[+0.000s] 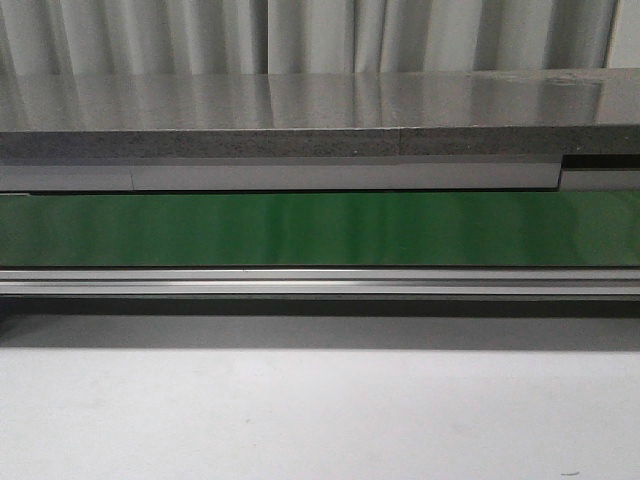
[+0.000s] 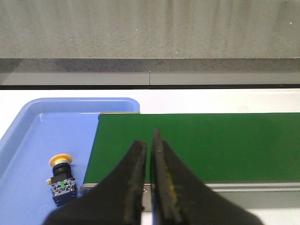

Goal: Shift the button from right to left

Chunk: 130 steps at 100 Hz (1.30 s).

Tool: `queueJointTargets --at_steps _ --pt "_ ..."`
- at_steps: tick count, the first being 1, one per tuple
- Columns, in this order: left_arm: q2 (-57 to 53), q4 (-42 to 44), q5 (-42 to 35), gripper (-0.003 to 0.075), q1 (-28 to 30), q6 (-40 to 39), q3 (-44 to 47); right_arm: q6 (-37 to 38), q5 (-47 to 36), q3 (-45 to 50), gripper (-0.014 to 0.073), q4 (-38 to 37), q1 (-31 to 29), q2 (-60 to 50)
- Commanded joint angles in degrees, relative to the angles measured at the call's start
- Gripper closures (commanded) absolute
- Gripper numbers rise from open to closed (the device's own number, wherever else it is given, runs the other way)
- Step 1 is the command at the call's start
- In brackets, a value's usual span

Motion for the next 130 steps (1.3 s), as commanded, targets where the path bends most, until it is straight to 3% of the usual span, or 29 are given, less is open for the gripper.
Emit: queueJointTargets --at_steps 1,59,82,130 --pt "0.22 -0.52 -4.02 0.0715 -0.46 -0.69 -1.48 -0.39 -4.54 -1.5 0.0662 0.71 -0.08 0.44" --pt "-0.22 0.37 -6.87 0.0715 -0.46 -0.69 0.13 -0.39 -4.54 -1.5 0.0662 0.71 -0.08 0.44" --pt "-7.65 3.79 -19.92 0.0715 -1.59 -3.75 9.25 -0.39 -4.54 -1.5 0.0662 0.71 -0.08 0.44" --pt "-27.72 3.79 -20.41 0.0715 -3.08 -3.87 26.56 -0.39 -4.54 -1.5 0.0662 0.71 -0.08 0.44"
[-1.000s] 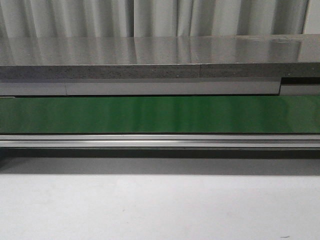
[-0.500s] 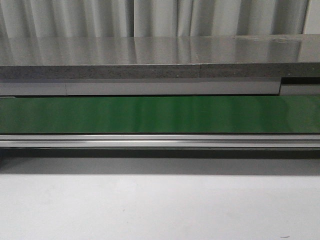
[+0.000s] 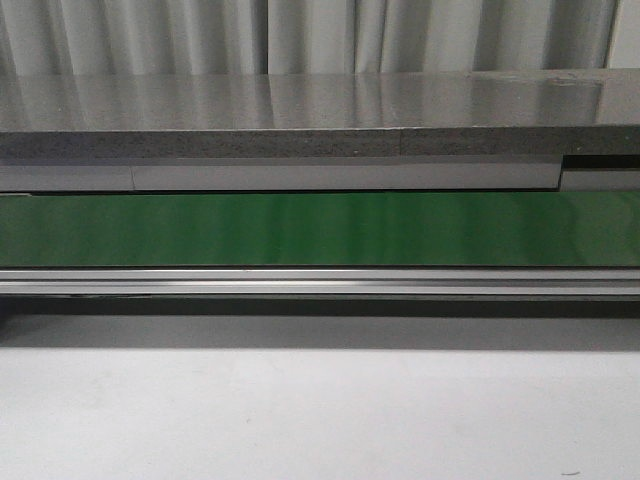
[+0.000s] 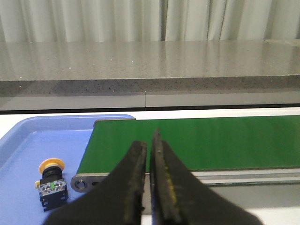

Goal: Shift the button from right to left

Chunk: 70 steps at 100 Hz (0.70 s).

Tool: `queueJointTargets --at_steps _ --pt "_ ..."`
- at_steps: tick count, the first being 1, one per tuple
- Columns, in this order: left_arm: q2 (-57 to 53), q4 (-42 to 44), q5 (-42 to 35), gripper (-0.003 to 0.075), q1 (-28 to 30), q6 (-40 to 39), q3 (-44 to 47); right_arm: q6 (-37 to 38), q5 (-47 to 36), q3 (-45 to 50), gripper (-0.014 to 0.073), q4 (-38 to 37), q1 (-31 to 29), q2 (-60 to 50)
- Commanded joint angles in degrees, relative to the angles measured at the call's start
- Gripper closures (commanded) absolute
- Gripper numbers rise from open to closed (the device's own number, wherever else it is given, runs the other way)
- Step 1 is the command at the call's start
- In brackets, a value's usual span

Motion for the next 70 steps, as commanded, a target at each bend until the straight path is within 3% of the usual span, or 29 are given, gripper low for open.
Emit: queueJointTargets --at_steps 1,70 --pt "-2.82 0.0 -5.35 0.0715 -0.56 -0.86 0.49 -0.39 -4.54 -1.5 0.0662 0.71 -0.08 0.44" --pt "-2.52 -0.23 -9.73 0.0715 -0.56 -1.8 4.17 -0.39 -4.52 -1.5 0.0661 0.71 -0.08 0.44"
